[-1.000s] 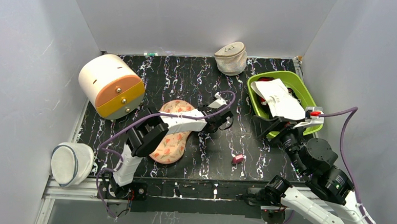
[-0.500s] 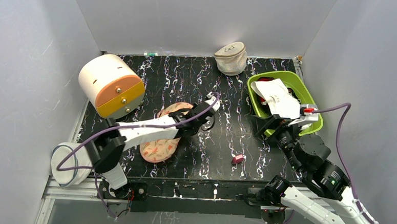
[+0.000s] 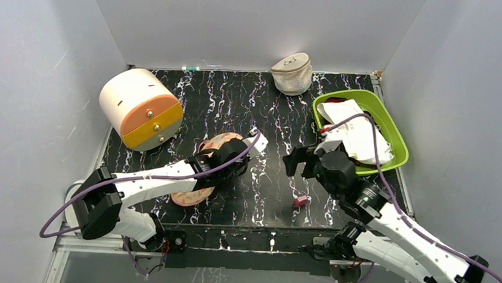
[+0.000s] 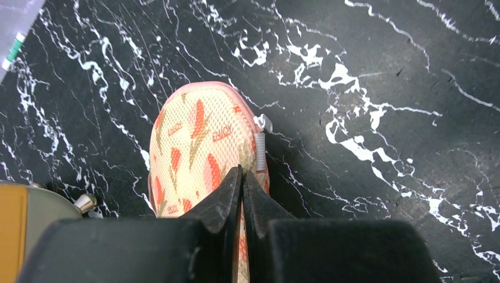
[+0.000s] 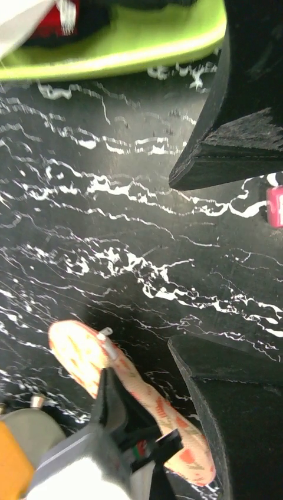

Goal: Unzip the laundry bag and remove the bra

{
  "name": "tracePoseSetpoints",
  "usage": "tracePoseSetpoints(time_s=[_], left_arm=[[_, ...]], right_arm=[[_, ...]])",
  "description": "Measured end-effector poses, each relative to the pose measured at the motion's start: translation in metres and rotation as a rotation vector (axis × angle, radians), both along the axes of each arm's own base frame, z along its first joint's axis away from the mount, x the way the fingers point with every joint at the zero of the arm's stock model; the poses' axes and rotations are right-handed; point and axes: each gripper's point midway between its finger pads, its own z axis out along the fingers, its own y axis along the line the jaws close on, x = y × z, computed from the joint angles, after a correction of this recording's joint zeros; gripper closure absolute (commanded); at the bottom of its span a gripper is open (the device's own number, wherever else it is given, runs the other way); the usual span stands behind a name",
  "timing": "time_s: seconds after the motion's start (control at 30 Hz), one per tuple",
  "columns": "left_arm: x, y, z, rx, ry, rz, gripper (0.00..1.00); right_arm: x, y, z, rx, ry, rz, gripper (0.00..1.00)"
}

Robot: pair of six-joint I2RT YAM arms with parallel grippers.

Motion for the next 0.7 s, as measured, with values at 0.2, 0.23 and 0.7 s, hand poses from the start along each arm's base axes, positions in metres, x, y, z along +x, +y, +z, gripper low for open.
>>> tracePoseSetpoints(time_s=[0.2,0.23,0.7], left_arm=[[0.001,-0.006,0.015,-0.051,-0.027,-0.021,1.0],[0.0,-0.006,0.015,-0.053,-0.026,-0.023,1.0],[-0.005,-0.007,0.029,-0.092,-0.032,-0.046,1.0]], right_arm=[[0.01,0.044,-0.057,-0.023,0.104,0.142,0.16],[0.011,0.051,-0.067,-0.021,0.126,0.171,0.19],[0.041,0.118,-0.101,0.276,0.222,0.69,0.45]])
